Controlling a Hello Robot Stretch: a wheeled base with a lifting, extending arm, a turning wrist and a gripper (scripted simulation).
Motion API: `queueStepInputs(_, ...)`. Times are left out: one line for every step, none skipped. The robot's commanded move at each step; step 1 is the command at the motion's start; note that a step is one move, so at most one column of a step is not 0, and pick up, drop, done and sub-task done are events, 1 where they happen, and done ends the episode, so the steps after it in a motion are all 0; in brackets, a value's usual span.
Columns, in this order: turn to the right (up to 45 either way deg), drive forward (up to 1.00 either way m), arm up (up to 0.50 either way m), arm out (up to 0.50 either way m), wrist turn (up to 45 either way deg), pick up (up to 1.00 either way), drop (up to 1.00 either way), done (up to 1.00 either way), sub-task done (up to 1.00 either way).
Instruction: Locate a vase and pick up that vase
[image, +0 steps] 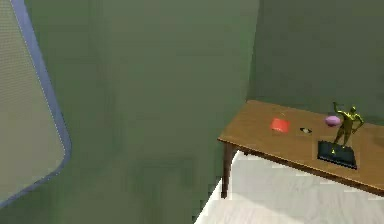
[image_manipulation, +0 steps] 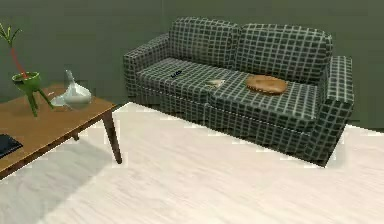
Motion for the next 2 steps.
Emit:
queueStepInputs(45.0,0.00,0.00,0.00,0.0,0.00,0.00,0.00,0.00)
queueStepInputs(45.0,0.00,0.00,0.00,0.0,0.00,0.00,0.00,0.00)
